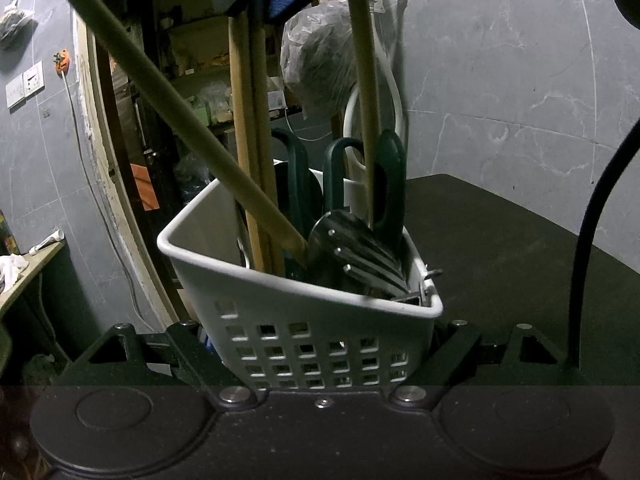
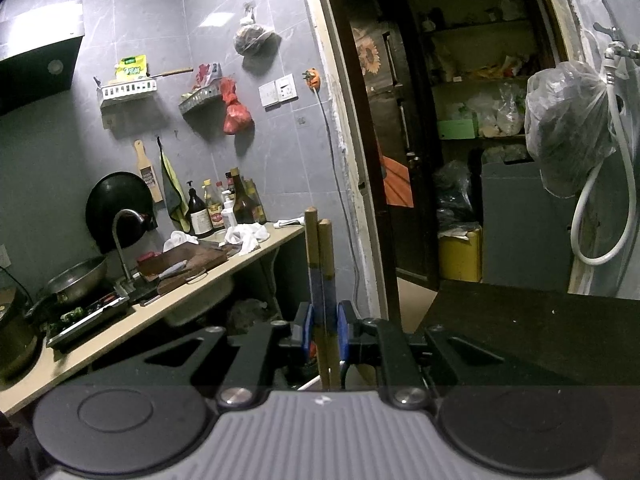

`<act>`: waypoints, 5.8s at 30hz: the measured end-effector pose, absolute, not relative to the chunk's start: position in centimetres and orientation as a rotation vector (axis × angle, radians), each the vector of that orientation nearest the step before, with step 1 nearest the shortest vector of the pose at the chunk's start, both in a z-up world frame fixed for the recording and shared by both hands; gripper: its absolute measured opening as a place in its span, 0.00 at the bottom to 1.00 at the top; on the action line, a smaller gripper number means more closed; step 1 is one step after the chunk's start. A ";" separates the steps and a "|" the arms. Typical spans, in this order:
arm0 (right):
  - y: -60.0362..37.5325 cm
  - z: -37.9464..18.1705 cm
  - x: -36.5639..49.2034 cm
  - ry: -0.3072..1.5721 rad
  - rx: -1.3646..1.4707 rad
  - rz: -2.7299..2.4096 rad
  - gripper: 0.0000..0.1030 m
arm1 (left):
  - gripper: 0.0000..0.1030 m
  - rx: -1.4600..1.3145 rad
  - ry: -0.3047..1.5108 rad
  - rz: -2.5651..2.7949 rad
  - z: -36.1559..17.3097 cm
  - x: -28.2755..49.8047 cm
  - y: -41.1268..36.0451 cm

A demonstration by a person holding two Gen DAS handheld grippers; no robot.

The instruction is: Organize utensils

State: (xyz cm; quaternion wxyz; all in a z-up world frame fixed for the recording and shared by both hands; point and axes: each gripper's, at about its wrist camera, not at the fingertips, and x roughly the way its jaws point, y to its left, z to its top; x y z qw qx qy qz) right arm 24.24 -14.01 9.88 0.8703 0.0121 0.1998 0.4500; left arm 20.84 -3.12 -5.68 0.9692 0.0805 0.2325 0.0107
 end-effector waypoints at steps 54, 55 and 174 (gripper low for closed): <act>-24.8 7.0 22.2 0.369 0.152 0.631 1.00 | 0.99 0.096 0.473 0.124 -3.9 16.6 -4.1; -25.1 6.7 22.1 0.377 0.163 0.627 1.00 | 0.99 0.093 0.477 0.123 -3.7 16.3 -4.2; -22.5 0.2 -2.1 0.588 0.106 0.252 1.00 | 0.99 0.105 0.455 0.031 2.1 -4.8 2.6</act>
